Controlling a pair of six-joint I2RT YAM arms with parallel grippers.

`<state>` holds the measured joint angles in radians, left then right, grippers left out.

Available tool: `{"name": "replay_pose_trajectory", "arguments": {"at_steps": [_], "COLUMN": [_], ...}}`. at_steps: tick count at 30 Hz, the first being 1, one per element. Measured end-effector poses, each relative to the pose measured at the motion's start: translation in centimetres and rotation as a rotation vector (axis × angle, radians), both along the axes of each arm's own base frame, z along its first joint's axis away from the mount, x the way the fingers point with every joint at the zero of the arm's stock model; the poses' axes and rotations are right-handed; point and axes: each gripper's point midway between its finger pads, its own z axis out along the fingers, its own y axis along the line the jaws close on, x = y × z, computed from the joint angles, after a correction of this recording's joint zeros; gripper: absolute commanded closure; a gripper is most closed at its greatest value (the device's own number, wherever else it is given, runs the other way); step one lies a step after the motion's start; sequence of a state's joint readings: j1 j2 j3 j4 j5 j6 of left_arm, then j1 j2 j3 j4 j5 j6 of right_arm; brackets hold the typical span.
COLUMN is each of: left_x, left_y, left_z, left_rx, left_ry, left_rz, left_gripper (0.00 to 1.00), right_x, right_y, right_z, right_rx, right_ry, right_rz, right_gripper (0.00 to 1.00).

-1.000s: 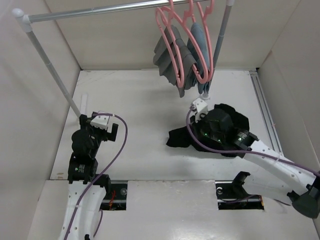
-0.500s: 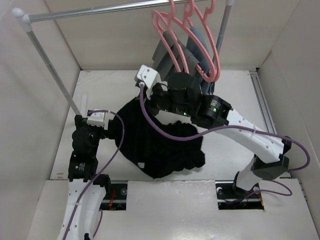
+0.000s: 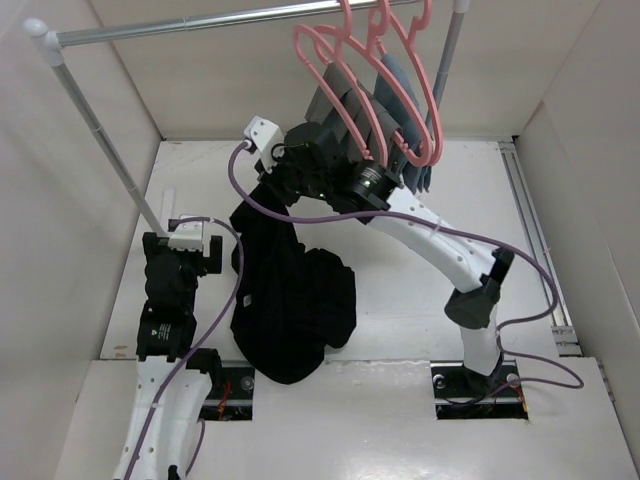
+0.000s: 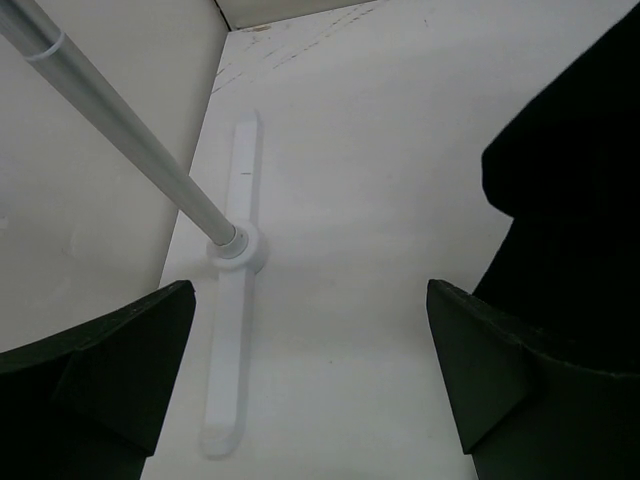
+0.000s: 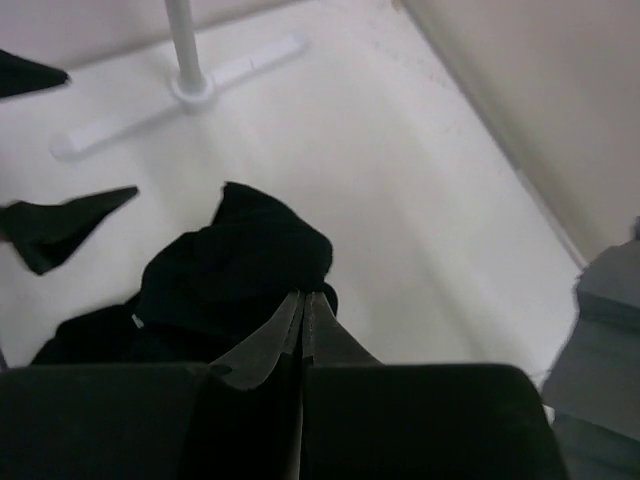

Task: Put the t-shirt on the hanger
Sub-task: Move the tshirt to the center of the board

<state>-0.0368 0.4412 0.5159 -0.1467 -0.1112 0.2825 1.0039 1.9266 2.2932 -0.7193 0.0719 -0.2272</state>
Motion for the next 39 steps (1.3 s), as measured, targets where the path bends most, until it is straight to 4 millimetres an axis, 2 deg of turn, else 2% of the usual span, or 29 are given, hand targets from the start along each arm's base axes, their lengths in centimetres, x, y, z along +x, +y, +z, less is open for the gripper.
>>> {"name": "replay_pose_trajectory", "arguments": {"at_steps": [1,2,3,4,5,8,10,11,14,18,20,26,27,29,30,31,32,34,35,36,37,39], "left_x": [0.0,0.0,0.0,0.0,0.0,0.2,0.3,0.4,1.4,3.8,4.7,5.6,5.5,5.3,5.4,5.5,5.6,5.8,5.8,5.9,5.9,6.0], "left_y": [0.0,0.0,0.0,-0.1,-0.2,-1.2,-2.6,-3.3,-5.2,-7.5,-8.7,-11.7,-12.2,-13.3,-13.7,-14.1,-14.5,-14.9,-15.0,-15.1,-15.0,-14.9], "left_z": [0.0,0.0,0.0,0.0,0.0,0.0,-0.3,-0.7,-1.9,-3.9,-5.6,-11.0,-11.8,-12.9,-13.2,-13.4,-13.5,-13.8,-13.9,-14.1,-14.2,-14.4], "left_rx": [0.000,0.000,-0.001,0.000,0.001,0.014,0.039,0.049,0.074,0.083,0.092,0.144,0.145,0.149,0.151,0.153,0.154,0.152,0.156,0.155,0.150,0.161], "left_ry": [0.000,0.000,0.000,-0.001,-0.001,0.002,0.021,0.045,0.142,0.278,0.341,0.483,0.506,0.539,0.547,0.551,0.552,0.556,0.557,0.560,0.567,0.571], "left_rz": [0.002,0.002,0.001,-0.003,-0.011,-0.083,-0.177,-0.228,-0.365,-0.517,-0.585,-0.746,-0.772,-0.823,-0.841,-0.855,-0.866,-0.881,-0.885,-0.885,-0.881,-0.880], "left_gripper": [0.00,0.00,0.00,0.00,0.00,0.00,0.00,0.00,0.00,0.00,0.00,0.00,0.00,0.00,0.03,0.10,0.33,0.57,0.70,0.96,1.00,1.00], "right_x": [0.6,1.1,1.4,1.5,1.5,0.6,-0.7,-1.5,-5.1,-9.7,-11.4,-17.3,-17.9,-18.4,-18.3,-18.2,-17.9,-17.6,-17.4,-17.1,-16.8,-16.0], "right_y": [0.3,0.7,1.1,1.7,2.3,3.2,2.2,1.3,-3.4,-9.1,-10.6,-14.0,-14.3,-13.8,-13.3,-12.7,-12.0,-11.6,-11.4,-11.3,-11.3,-11.3], "right_z": [-1.4,-2.8,-4.3,-6.0,-7.7,-11.5,-13.9,-14.9,-17.6,-20.8,-23.0,-33.0,-33.9,-34.8,-34.9,-34.9,-34.8,-34.7,-34.7,-34.5,-34.5,-34.2], "right_rx": [-0.023,-0.043,-0.063,-0.087,-0.111,-0.169,-0.215,-0.233,-0.294,-0.327,-0.350,-0.485,-0.498,-0.496,-0.481,-0.463,-0.438,-0.423,-0.417,-0.407,-0.402,-0.386], "right_ry": [0.020,0.041,0.067,0.102,0.134,0.214,0.274,0.294,0.369,0.450,0.492,0.677,0.697,0.712,0.708,0.701,0.690,0.677,0.668,0.660,0.652,0.637], "right_rz": [-0.002,0.001,0.014,0.036,0.063,0.126,0.138,0.138,0.130,0.113,0.106,0.098,0.095,0.098,0.101,0.106,0.105,0.091,0.089,0.071,0.058,0.029], "right_gripper": [0.91,0.76,0.25,0.05,0.00,0.00,0.00,0.00,0.00,0.00,0.01,0.09,0.12,0.24,0.33,0.60,0.76,1.00,1.00,1.00,1.00,1.00]}}
